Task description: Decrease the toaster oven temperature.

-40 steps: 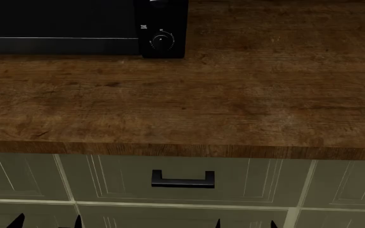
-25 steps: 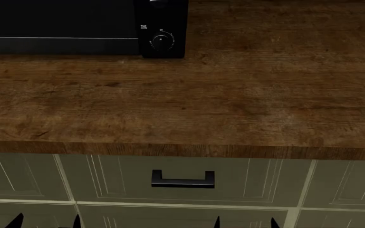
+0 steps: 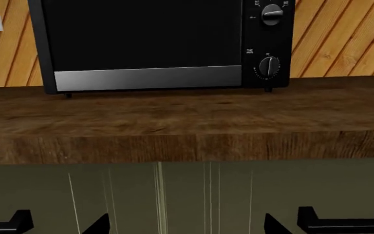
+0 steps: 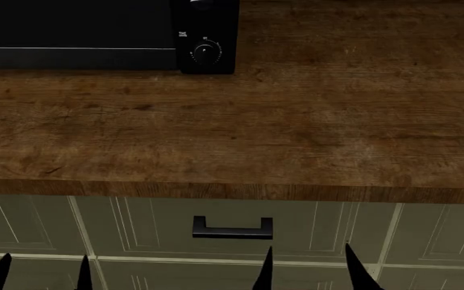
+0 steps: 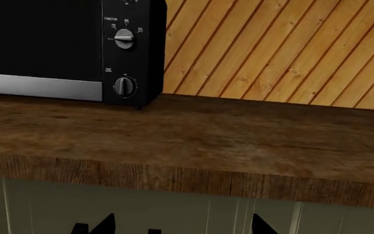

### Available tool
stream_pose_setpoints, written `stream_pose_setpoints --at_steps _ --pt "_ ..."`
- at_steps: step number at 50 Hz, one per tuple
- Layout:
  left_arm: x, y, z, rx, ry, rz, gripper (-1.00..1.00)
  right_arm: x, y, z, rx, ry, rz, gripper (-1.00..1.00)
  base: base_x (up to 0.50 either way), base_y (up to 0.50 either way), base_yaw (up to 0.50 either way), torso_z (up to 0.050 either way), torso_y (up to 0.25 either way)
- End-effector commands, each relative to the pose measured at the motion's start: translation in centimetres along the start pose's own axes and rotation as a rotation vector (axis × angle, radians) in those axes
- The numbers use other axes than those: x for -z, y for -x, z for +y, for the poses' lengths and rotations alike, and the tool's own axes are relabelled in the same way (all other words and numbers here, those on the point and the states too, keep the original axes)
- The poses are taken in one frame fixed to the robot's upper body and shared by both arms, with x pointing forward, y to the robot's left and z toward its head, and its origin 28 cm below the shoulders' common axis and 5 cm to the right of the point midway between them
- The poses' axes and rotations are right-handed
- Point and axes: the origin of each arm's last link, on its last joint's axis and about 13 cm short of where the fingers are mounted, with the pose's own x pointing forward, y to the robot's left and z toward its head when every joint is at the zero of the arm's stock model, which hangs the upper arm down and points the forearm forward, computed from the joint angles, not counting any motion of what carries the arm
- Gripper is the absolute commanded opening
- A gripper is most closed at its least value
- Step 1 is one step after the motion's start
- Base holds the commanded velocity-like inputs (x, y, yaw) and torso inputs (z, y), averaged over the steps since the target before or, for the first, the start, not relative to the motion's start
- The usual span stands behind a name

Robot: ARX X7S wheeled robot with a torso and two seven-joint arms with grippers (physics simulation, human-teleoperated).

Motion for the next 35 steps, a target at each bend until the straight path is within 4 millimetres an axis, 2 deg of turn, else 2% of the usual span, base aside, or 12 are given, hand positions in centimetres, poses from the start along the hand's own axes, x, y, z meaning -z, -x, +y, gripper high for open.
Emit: stream_pose_setpoints --at_steps 1,6,7,8,10,12,15,18,19,25,33,35 --pt "-1.9 -0.1 0.4 0.0 -0.041 -0.097 1.0 -4.1 0.0 -0.3 0.002 0.06 -0.098 1.0 0.0 0.0 0.0 0.0 0.0" --pt "-2.5 -0.3 0.9 -0.062 -0.025 -0.113 1.0 -5.8 -0.5 -0.6 0.013 0.065 -0.095 1.0 0.0 0.0 0.0 0.0 0.0" --pt "-7.4 -2.4 -4.2 -0.081 -0.013 -0.262 1.0 -6.1 -0.6 -0.7 0.014 0.063 -0.095 1.0 0.0 0.0 0.0 0.0 0.0" --pt "-10.5 -1.8 -6.4 0.015 0.022 -0.311 1.0 -6.5 -0.7 -0.6 0.012 0.058 -0.092 1.0 0.0 0.0 0.0 0.0 0.0" --pt "-14.5 0.3 -5.5 0.028 0.022 -0.339 1.0 -7.3 -1.1 -0.6 0.066 0.065 -0.069 1.0 0.0 0.0 0.0 0.0 0.0" --pt "-12.8 0.1 -5.3 0.028 -0.069 -0.107 1.0 -7.7 -1.2 -0.6 0.073 0.065 -0.069 1.0 0.0 0.0 0.0 0.0 0.0" --pt "-13.7 -0.4 -5.2 0.046 -0.117 -0.189 1.0 -8.7 -1.3 -0.6 0.047 0.063 -0.099 1.0 0.0 0.0 0.0 0.0 0.0" --pt "-14.1 -0.7 -5.4 0.043 -0.117 -0.193 1.0 -9.5 -1.4 -0.5 0.101 0.091 -0.1 1.0 0.0 0.0 0.0 0.0 0.0" --pt "-14.2 -1.0 -5.6 0.043 -0.127 -0.186 1.0 -9.6 -1.6 -0.6 0.152 0.118 -0.075 1.0 0.0 0.0 0.0 0.0 0.0" --pt "-14.3 -1.6 -5.7 0.04 -0.139 -0.164 1.0 -10.2 -1.9 -0.9 0.106 0.078 -0.05 1.0 0.0 0.0 0.0 0.0 0.0" --pt "-14.5 -2.6 -5.6 0.072 -0.125 -0.205 1.0 -10.9 -1.4 -1.6 0.087 0.053 -0.111 1.0 0.0 0.0 0.0 0.0 0.0" --pt "-14.6 -2.8 -5.5 0.073 -0.109 -0.204 1.0 -10.9 -1.3 -1.8 0.086 0.101 -0.124 1.0 0.0 0.0 0.0 0.0 0.0"
